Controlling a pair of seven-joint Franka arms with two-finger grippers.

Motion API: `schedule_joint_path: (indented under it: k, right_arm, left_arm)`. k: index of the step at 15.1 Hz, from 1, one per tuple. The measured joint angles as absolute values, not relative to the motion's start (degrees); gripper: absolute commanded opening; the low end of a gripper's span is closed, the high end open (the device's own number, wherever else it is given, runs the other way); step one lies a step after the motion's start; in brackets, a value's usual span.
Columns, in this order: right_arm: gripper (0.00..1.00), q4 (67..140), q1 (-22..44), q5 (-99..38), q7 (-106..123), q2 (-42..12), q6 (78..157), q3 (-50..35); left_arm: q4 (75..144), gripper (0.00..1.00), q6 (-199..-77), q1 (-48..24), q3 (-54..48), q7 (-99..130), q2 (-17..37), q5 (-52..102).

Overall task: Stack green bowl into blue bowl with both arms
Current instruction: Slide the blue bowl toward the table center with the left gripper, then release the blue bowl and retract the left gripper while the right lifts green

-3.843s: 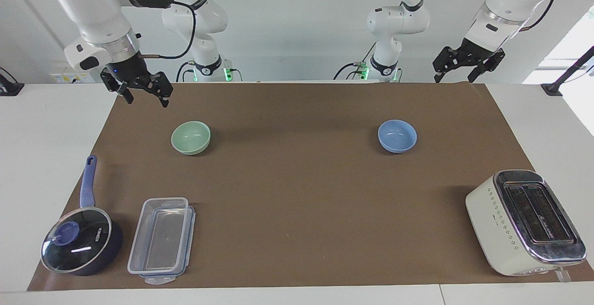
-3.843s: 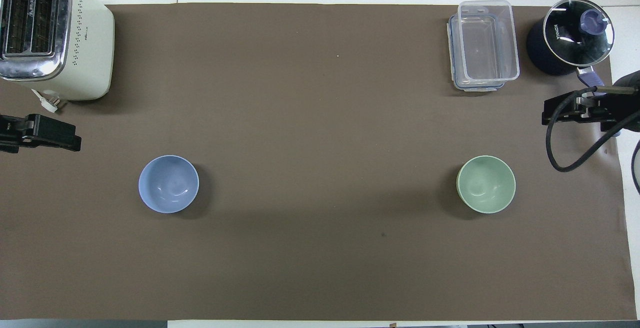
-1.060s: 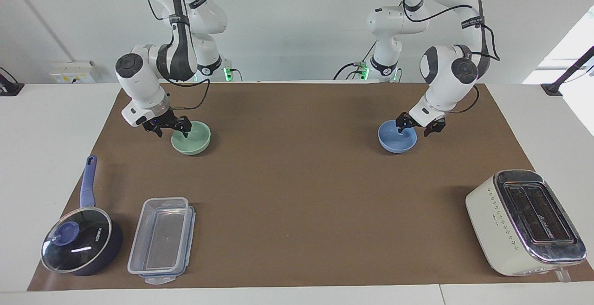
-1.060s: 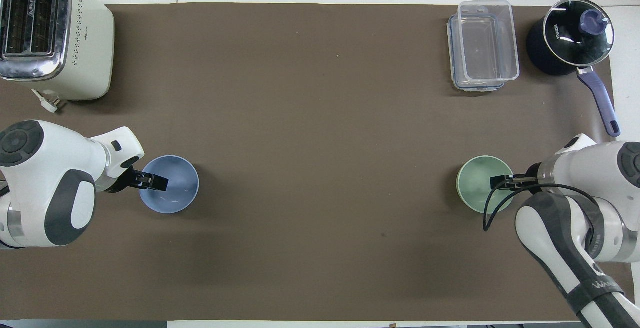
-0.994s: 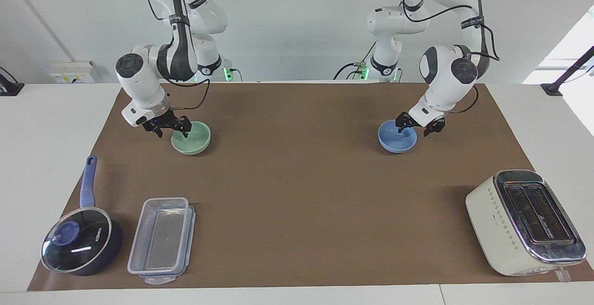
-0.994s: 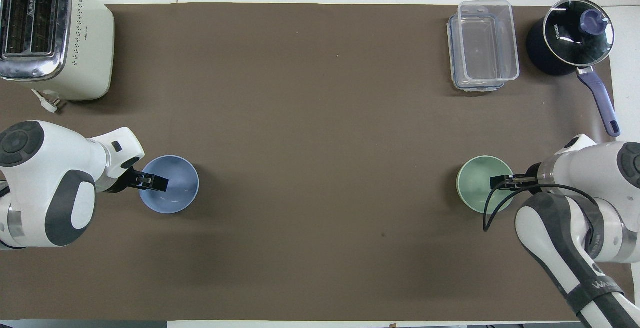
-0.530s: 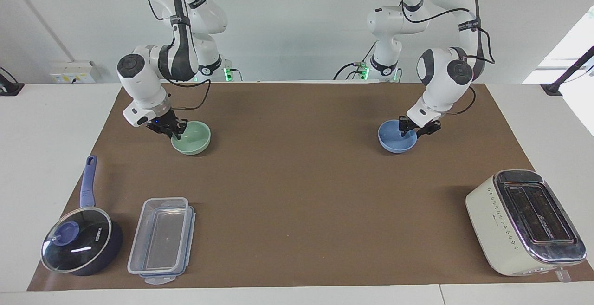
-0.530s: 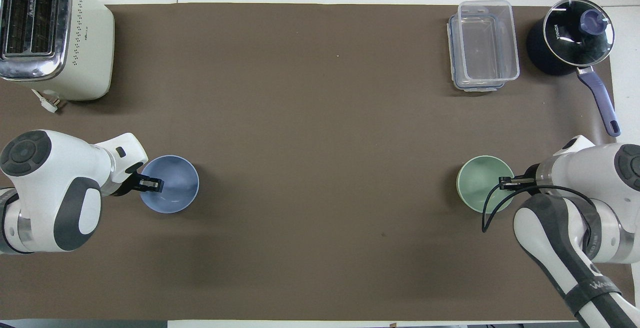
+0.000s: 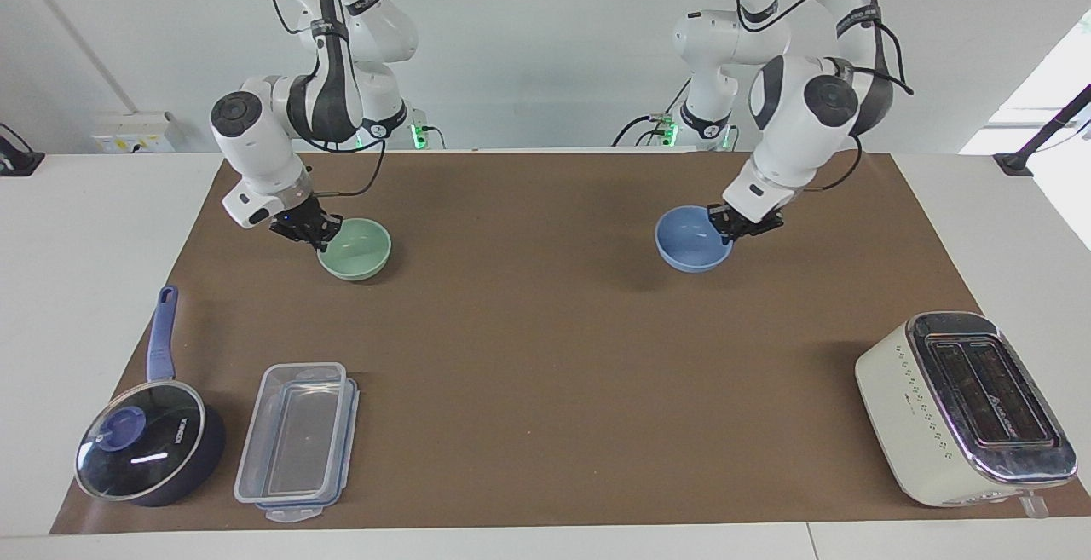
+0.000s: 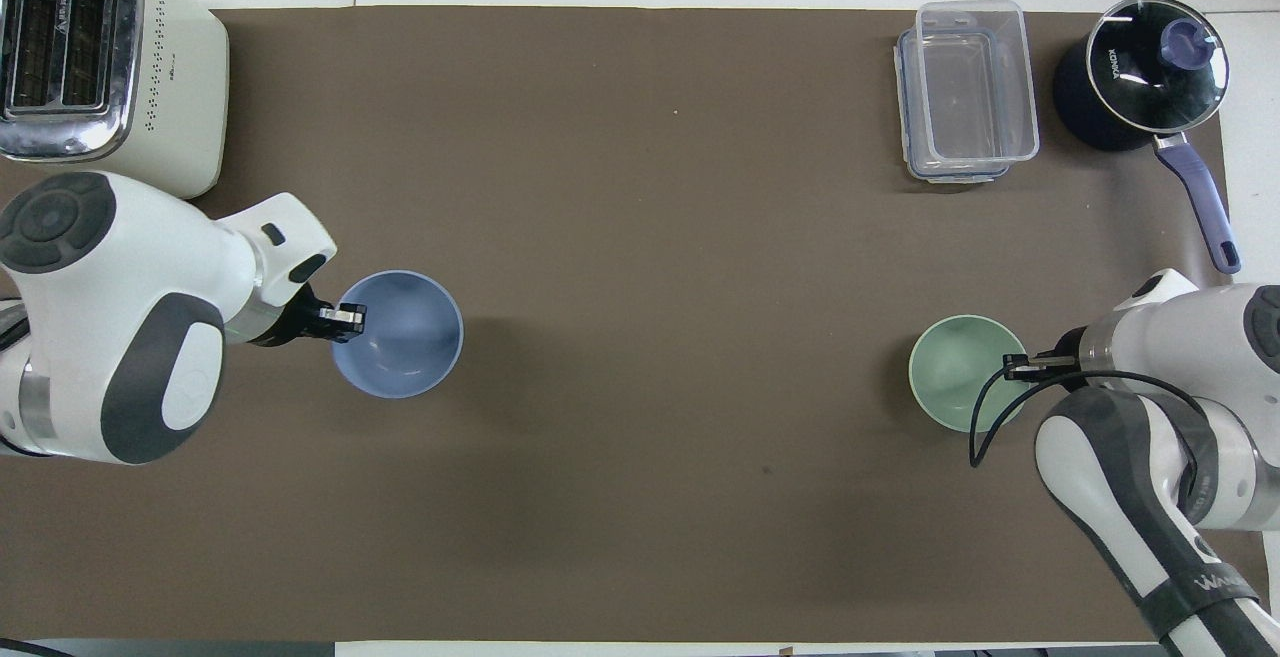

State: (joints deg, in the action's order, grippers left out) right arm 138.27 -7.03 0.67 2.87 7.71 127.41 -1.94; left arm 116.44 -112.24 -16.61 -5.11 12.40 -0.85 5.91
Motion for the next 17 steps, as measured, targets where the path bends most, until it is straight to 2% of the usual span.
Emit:
schedule_joint_path:
  k: [3,5,12,13,14,15,17]
  right_arm:
    - [0.0,131.86,-7.03,0.67,2.26,9.54,121.83,-2.01]
    - [0.0,126.69,-6.99,0.67,0.8,10.25,117.05,-2.32]
    - [0.0,114.96,-4.16,0.67,-1.07,9.15,108.17,-2.62]
    - [0.0,114.07,-3.99,0.67,-1.24,8.65,107.73,-2.64]
    - [0.0,113.46,-3.96,0.67,-1.31,8.18,107.34,-2.64]
    - [0.0,112.96,-3.96,0.33,-1.35,7.8,106.76,-2.62]
    - [0.0,111.96,-4.0,-2.56,-1.44,7.18,105.46,-2.59]
  left_arm:
    - [117.14,0.0,-117.62,-27.97,-5.53,23.93,2.11,6.25]
    - [118.64,0.0,-121.73,-32.08,-5.62,27.11,4.42,6.42]
    - [119.22,0.0,-126.5,-34.13,-5.5,28.43,8.69,6.66]
    - [119.25,0.12,-126.68,-34.15,-5.5,28.41,9.0,6.66]
    - [119.32,0.8,-126.86,-34.17,-5.5,28.39,9.28,6.66]
    - [119.43,1.0,-127.05,-34.21,-5.5,28.37,9.43,6.66]
    - [119.48,1.0,-127.16,-34.25,-5.5,28.37,9.5,6.66]
